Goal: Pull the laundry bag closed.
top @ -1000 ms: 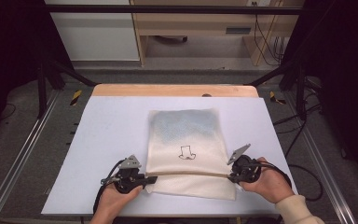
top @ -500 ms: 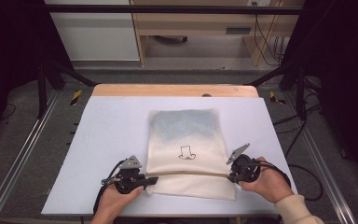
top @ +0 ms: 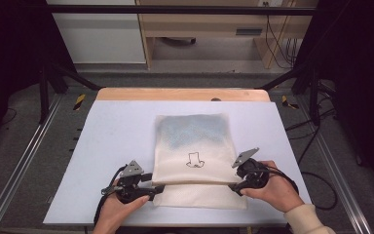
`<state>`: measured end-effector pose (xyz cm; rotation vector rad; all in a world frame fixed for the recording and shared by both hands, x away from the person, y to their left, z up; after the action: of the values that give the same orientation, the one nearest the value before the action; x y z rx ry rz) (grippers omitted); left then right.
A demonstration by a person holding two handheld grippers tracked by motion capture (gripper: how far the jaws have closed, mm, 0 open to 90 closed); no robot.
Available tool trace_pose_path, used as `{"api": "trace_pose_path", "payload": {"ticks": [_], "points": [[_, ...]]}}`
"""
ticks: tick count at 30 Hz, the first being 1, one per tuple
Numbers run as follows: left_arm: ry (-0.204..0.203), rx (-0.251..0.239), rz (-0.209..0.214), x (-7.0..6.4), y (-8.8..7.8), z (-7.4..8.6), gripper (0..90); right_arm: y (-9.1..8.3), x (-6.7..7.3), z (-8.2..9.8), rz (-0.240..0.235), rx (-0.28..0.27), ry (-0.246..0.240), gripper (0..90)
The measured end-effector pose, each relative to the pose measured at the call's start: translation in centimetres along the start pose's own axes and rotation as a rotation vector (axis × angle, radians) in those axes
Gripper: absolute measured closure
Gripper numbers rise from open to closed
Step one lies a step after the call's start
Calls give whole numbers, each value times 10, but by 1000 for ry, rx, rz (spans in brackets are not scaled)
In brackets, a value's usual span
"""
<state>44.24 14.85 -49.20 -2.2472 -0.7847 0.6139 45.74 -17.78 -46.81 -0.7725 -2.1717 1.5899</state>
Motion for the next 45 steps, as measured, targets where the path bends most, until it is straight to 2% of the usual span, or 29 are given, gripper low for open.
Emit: {"api": "trace_pose_path", "payload": {"ticks": [1,3,6,10,16,21,22,23,24,25,26,27,28,29,30,32,36,45], "points": [[6,-3,-26,1,-2,-1,258,-2,0,-2,13,-14,6,270],[13,-10,-52,3,-5,-2,195,-6,1,-8,54,-61,16,189],[27,-20,-86,4,-9,-3,159,-9,1,-14,70,-99,26,128],[31,-21,-106,6,-11,-4,129,-12,-1,-18,66,-114,42,88],[63,-24,-163,13,-17,-6,101,-16,-3,-22,82,-156,56,73],[64,-51,-192,20,-24,-8,72,-18,-5,-24,109,-190,73,68],[72,-59,-216,25,-28,-8,59,-19,-6,-25,110,-197,74,71],[72,-59,-216,25,-28,-8,51,-20,-6,-26,110,-206,73,73],[78,-56,-256,32,-33,-7,50,-21,-6,-26,110,-207,78,73],[78,-56,-256,32,-33,-7,50,-22,-7,-27,110,-216,74,73],[77,-60,-280,40,-39,-5,50,-24,-8,-27,118,-223,77,73],[77,-60,-280,40,-39,-5,50,-24,-8,-27,118,-223,77,73],[66,-70,-287,45,-44,-4,49,-26,-11,-27,133,-228,82,73],[66,-70,-287,45,-44,-4,49,-27,-12,-28,136,-241,89,74],[58,-73,-303,52,-49,-4,48,-29,-14,-28,139,-247,102,74],[53,-71,-310,55,-51,-3,49,-30,-15,-28,138,-251,106,75],[36,-29,-343,64,-58,3,58,-33,-16,-26,139,-267,120,75],[-3,-22,-358,80,-68,8,59,-41,-23,-17,149,-304,144,77]]}}
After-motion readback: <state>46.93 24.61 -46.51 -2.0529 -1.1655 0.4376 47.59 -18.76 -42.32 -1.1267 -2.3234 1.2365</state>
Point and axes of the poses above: each handheld gripper's, and its own axes: y roughly forward along the jaws, z roughly out of its underside, x roughly to its left, the point moved 5 cm from there along y, roughly forward along the jaws, and after that the axes turned 9 degrees about x, right-handed, at the moved point
